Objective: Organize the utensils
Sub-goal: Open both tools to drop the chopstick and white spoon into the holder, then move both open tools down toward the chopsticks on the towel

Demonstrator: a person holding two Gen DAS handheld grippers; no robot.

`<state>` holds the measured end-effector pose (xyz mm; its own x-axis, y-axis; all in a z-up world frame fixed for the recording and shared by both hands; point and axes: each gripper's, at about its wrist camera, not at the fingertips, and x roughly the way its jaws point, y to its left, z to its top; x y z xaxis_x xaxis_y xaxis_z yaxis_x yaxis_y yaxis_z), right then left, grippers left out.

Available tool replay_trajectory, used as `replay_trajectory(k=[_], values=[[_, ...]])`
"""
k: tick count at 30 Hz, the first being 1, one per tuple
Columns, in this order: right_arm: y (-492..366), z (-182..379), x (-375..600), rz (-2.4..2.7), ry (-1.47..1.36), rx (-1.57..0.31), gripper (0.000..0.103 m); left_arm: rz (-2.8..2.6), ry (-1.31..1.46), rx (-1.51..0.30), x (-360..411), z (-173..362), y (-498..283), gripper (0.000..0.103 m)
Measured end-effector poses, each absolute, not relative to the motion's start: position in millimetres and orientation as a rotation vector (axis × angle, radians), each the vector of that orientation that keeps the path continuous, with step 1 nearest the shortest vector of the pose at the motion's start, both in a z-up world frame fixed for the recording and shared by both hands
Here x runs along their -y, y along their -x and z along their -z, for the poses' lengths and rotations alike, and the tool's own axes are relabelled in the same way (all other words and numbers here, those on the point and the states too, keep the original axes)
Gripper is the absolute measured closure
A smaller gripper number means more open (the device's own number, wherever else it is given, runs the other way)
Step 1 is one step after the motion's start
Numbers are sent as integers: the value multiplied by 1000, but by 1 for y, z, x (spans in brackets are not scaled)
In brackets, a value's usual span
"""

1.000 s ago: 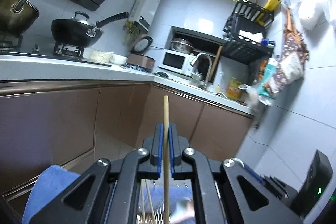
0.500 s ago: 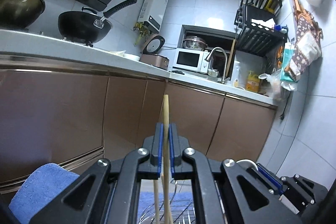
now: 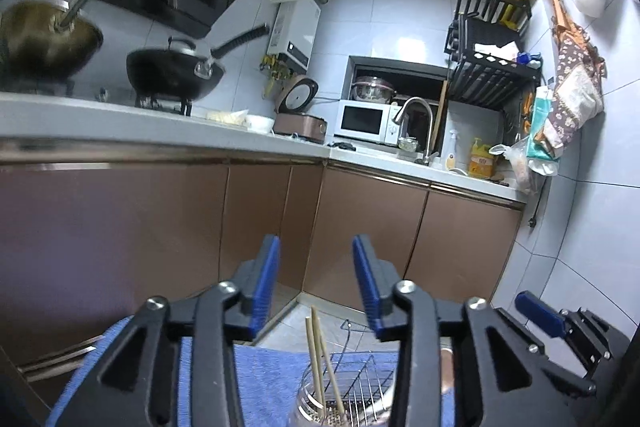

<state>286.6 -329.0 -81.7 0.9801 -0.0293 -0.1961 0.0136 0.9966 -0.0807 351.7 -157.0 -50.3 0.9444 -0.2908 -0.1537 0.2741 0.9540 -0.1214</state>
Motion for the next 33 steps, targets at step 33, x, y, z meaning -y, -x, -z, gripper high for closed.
replay_trajectory(k=[33], values=[[-124, 14, 293, -125, -77, -218, 64, 108, 20, -374, 0, -4, -183, 46]])
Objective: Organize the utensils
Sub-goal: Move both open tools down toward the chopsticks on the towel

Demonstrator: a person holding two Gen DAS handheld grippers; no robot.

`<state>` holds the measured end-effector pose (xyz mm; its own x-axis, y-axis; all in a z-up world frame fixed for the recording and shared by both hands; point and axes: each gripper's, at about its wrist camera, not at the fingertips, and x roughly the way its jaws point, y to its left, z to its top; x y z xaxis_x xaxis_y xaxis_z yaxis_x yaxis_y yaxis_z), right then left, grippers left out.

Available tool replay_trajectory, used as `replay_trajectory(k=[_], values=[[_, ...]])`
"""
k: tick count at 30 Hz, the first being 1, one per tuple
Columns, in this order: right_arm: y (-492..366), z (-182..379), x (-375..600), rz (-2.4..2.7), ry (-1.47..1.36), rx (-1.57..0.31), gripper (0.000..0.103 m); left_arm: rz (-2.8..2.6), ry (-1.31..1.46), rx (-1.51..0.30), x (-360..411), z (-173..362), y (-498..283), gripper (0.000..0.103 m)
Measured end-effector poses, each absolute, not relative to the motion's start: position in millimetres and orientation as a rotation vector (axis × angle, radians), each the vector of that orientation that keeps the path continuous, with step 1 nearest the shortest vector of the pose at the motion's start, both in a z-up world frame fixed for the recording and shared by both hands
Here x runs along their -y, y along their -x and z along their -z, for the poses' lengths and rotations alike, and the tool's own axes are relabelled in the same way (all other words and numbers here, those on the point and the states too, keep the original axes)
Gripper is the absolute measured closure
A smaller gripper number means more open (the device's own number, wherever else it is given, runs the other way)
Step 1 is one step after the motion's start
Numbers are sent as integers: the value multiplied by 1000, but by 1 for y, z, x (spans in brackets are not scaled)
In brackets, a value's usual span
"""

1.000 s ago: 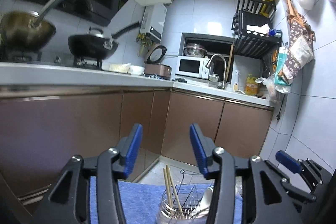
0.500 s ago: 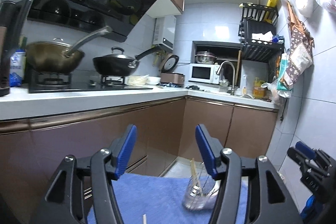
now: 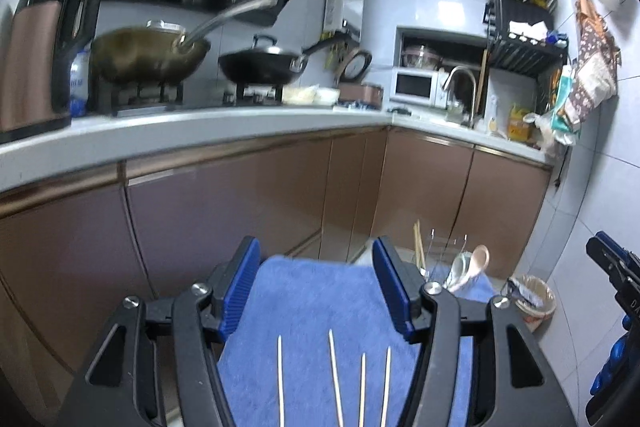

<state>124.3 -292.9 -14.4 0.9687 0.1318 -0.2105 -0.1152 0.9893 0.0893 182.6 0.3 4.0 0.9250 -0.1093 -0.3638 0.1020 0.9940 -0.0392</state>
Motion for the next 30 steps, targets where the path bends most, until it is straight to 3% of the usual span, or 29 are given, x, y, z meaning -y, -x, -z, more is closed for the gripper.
replay_trajectory(k=[14, 18, 25, 30], values=[[-145, 50, 276, -182, -104, -384, 64, 144, 29, -627, -12, 59, -206, 47], [-172, 76, 271, -253, -160, -525, 65, 180, 28, -741, -7, 86, -228, 47], [-247, 149, 252, -358, -271, -847, 74, 223, 57, -998, 4, 151, -290, 49], [-297, 190, 234, -377, -290, -1017, 81, 222, 16, -1128, 19, 193, -335, 59]])
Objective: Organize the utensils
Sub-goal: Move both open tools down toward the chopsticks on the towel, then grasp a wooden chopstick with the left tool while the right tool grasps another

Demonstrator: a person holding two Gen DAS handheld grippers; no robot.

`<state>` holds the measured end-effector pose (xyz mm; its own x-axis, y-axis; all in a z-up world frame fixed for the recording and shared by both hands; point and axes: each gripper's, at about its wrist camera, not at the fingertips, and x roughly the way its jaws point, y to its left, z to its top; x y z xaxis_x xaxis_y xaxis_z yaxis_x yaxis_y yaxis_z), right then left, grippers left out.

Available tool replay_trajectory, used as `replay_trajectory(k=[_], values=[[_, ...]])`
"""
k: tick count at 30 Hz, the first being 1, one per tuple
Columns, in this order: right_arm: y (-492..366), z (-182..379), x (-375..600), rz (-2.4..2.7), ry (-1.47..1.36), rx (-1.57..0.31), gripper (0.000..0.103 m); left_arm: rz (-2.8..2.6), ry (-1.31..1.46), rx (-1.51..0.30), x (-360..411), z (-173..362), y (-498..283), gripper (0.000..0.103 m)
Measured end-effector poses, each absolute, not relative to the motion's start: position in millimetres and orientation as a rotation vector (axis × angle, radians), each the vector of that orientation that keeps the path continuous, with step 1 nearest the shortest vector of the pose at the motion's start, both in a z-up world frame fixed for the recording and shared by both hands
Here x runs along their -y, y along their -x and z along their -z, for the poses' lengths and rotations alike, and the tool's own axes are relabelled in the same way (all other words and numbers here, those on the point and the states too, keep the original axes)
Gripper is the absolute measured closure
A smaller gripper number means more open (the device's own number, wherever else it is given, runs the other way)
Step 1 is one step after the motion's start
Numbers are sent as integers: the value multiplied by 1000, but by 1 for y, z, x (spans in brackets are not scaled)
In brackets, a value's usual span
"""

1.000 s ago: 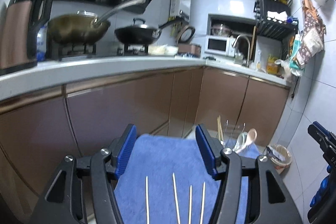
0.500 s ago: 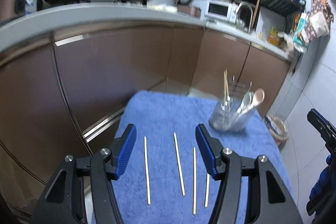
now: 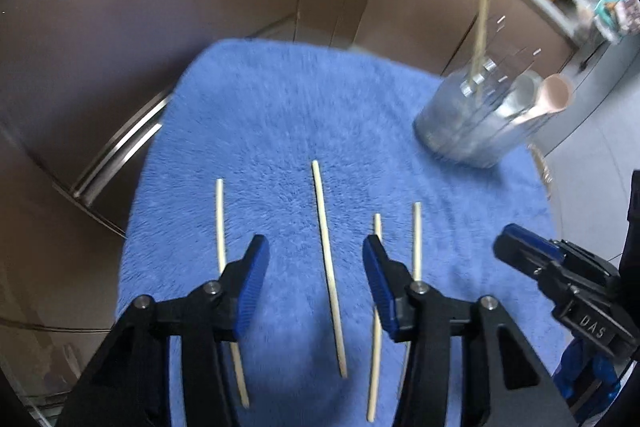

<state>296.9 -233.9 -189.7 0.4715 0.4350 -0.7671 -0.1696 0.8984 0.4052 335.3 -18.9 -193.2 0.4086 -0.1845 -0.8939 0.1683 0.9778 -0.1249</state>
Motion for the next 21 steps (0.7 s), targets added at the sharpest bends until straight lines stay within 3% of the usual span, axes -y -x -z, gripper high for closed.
replay_trajectory(k=[5, 12, 19, 21], values=[[-330, 217, 218, -359, -255, -1125, 82, 235, -5, -1218, 31, 223, -370, 62], [-350, 245, 200, -325, -168, -1214, 88, 223, -32, -1292, 43, 251, -398, 80], [-347, 249, 187, -295, -75, -1197, 92, 190, -105, -1280, 51, 256, -399, 89], [-346, 249, 189, -294, -90, -1193, 93, 182, -119, -1276, 53, 256, -397, 95]])
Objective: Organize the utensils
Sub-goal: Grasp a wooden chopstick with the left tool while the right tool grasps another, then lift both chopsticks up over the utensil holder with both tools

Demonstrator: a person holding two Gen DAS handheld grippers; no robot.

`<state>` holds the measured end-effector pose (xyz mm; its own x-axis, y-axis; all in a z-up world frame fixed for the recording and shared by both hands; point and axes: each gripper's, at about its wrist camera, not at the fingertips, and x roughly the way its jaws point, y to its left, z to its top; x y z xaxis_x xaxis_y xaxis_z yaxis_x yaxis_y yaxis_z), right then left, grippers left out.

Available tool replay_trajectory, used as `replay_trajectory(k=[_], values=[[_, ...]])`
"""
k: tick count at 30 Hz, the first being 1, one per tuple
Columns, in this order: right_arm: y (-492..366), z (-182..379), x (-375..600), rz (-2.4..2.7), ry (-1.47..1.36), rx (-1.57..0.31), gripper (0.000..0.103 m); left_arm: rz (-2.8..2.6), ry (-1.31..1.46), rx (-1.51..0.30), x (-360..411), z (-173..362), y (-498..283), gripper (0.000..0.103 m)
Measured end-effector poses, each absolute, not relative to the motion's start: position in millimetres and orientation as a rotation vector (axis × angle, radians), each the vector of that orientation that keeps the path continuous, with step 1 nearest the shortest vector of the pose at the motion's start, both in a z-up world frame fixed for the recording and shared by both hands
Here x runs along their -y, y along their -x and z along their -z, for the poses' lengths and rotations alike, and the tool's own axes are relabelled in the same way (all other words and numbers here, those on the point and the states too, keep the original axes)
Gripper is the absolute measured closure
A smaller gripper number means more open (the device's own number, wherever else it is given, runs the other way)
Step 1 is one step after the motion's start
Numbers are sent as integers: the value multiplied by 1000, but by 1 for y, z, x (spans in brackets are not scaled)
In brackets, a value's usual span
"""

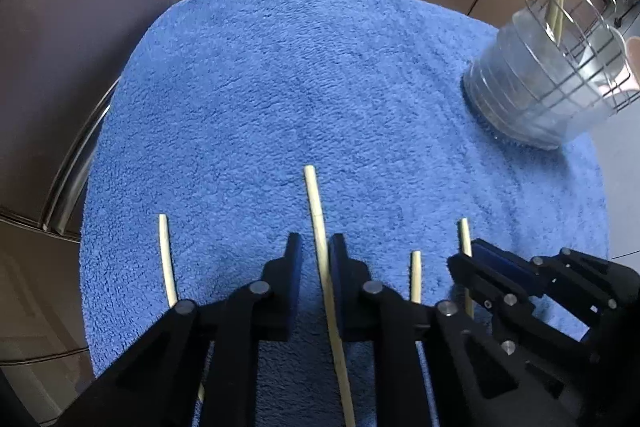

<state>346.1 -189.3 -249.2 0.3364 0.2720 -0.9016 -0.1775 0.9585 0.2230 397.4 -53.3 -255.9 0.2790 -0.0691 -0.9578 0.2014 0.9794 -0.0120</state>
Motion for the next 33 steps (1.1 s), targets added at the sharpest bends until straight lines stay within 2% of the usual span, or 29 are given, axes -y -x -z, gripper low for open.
replay_trajectory(k=[3, 13, 27, 33], values=[[-346, 249, 192, -306, -120, -1190, 97, 170, -106, -1273, 56, 256, -397, 98], [-316, 208, 212, -396, -146, -1087, 97, 169, -10, -1227, 38, 230, -364, 98], [-212, 130, 245, -459, -147, -768, 97, 234, 37, -837, 23, 119, -269, 99], [-193, 102, 259, -436, -165, -659, 97, 290, 56, -711, 42, 74, -240, 98]])
